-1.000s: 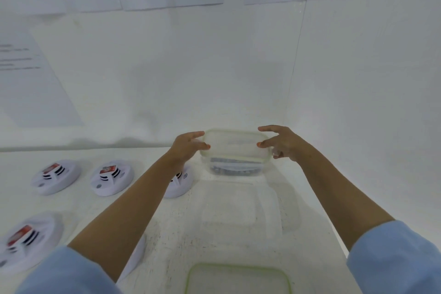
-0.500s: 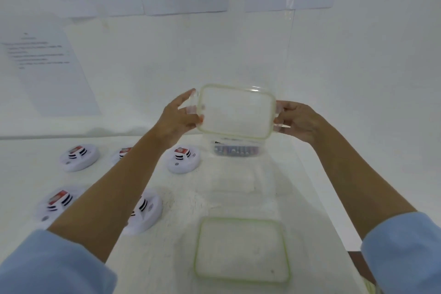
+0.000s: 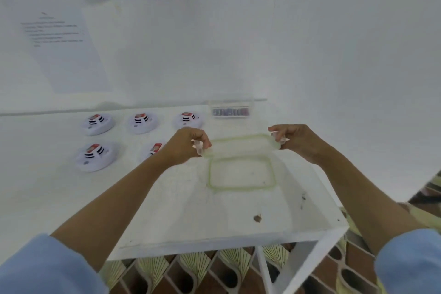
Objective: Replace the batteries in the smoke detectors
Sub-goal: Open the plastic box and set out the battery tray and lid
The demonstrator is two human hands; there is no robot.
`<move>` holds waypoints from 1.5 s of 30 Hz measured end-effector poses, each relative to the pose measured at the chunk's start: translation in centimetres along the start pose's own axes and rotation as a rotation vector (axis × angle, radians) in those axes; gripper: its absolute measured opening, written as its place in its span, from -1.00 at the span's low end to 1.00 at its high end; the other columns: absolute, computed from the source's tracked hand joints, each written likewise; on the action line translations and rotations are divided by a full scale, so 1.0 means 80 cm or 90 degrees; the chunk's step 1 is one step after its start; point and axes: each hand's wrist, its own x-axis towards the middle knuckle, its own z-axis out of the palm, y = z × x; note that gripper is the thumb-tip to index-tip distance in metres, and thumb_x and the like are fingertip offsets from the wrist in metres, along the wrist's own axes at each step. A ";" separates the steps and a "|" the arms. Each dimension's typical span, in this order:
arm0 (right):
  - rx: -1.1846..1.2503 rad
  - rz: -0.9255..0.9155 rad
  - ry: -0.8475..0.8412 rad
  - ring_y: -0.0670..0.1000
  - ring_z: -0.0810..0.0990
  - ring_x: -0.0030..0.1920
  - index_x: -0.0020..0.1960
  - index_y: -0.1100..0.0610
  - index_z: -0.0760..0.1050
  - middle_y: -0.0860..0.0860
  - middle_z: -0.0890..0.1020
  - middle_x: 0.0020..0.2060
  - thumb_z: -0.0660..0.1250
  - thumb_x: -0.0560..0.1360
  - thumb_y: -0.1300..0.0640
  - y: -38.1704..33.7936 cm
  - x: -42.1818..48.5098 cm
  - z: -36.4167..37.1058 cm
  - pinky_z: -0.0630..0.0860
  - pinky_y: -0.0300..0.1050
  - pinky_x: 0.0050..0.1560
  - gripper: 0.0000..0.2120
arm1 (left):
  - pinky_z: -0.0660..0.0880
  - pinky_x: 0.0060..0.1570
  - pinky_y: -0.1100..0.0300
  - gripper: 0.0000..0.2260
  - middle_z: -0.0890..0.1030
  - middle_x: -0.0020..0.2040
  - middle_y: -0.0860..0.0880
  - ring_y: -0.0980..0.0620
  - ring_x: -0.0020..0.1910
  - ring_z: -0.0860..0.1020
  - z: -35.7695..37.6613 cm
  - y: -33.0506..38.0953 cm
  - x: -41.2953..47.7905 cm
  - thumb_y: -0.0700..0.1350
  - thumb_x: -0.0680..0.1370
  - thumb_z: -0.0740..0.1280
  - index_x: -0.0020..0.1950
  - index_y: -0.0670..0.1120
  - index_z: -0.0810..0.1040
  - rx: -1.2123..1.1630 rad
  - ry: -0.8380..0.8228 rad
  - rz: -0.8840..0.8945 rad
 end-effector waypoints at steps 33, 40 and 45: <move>-0.352 0.194 -0.067 0.00 0.36 0.33 0.25 0.10 0.50 0.04 0.42 0.34 0.46 0.38 0.22 0.055 0.026 0.013 0.37 -0.23 0.03 -0.55 | 0.56 -0.19 0.23 -0.40 0.28 0.36 -0.14 0.00 -0.15 0.49 0.046 -0.012 0.020 -0.34 0.50 0.32 0.46 0.05 0.23 0.001 -0.205 -0.374; -0.359 0.194 -0.072 0.02 0.31 0.38 0.26 0.11 0.50 0.06 0.42 0.34 0.47 0.37 0.22 0.059 0.048 0.004 0.30 -0.23 0.16 -0.53 | 0.56 -0.25 0.27 -0.41 0.26 0.25 -0.05 -0.07 -0.03 0.47 0.046 -0.020 0.039 -0.33 0.50 0.32 0.45 0.03 0.24 -0.012 -0.200 -0.378; -0.364 0.193 -0.077 0.01 0.31 0.39 0.26 0.12 0.50 0.05 0.42 0.35 0.48 0.36 0.23 0.060 0.060 -0.002 0.26 -0.23 0.21 -0.53 | 0.56 -0.23 0.27 -0.43 0.26 0.21 -0.04 -0.01 -0.15 0.49 0.045 -0.027 0.049 -0.31 0.50 0.33 0.44 0.04 0.25 -0.010 -0.198 -0.374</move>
